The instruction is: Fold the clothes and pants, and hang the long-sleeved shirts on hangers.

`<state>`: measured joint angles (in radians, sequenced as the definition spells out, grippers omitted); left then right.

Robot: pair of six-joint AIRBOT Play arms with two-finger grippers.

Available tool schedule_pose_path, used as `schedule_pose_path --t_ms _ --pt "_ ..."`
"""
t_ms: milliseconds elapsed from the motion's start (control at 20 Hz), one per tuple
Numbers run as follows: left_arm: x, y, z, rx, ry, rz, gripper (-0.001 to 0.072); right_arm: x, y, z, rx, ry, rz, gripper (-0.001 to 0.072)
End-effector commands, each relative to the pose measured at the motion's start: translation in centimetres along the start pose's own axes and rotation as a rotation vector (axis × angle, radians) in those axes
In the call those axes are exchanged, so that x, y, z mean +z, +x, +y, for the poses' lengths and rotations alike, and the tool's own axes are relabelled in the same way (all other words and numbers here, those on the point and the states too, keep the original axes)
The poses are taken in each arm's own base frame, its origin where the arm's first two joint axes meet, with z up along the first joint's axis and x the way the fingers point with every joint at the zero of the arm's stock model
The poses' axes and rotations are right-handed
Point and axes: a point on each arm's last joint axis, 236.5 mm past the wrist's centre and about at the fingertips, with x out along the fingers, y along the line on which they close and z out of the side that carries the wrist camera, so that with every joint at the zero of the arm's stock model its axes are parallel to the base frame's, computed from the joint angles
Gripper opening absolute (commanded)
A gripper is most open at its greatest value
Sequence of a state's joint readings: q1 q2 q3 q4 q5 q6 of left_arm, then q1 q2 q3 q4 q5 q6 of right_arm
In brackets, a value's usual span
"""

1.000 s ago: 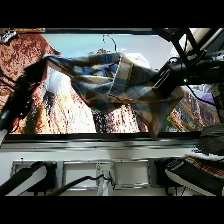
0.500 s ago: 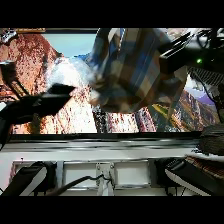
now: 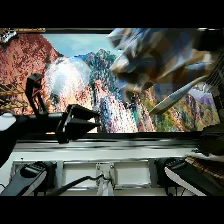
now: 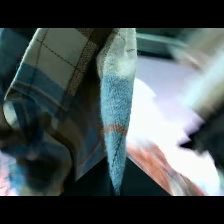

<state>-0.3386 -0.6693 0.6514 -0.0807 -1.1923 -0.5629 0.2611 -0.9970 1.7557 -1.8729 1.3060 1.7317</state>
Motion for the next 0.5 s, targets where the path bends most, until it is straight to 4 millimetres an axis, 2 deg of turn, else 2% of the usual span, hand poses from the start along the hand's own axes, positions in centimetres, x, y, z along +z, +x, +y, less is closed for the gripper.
schedule_pose_path --t_ms 0,150,250,350,450 --pt "-0.5 -0.5 -1.0 0.120 0.095 0.013 0.0410 -1.4 -2.3 -7.4 -0.206 0.256 0.026 0.0028" --pt "-1.8 -1.7 -0.8 0.212 0.178 0.073 0.0411 0.0 -8.0 -13.5 -0.375 0.448 -0.138 0.0028" --pt "-2.6 -2.4 -0.5 0.261 0.185 0.104 0.0411 0.1 -12.0 -17.1 -0.493 0.547 -0.221 0.0028" --pt "-3.0 -2.9 -0.3 0.292 0.216 0.123 0.0410 -0.5 -14.9 -19.6 -0.588 0.628 -0.260 0.0028" --pt "-3.1 -3.2 -0.4 0.305 0.242 0.130 0.0411 -0.7 -16.6 -21.1 -0.650 0.657 -0.289 0.0028"
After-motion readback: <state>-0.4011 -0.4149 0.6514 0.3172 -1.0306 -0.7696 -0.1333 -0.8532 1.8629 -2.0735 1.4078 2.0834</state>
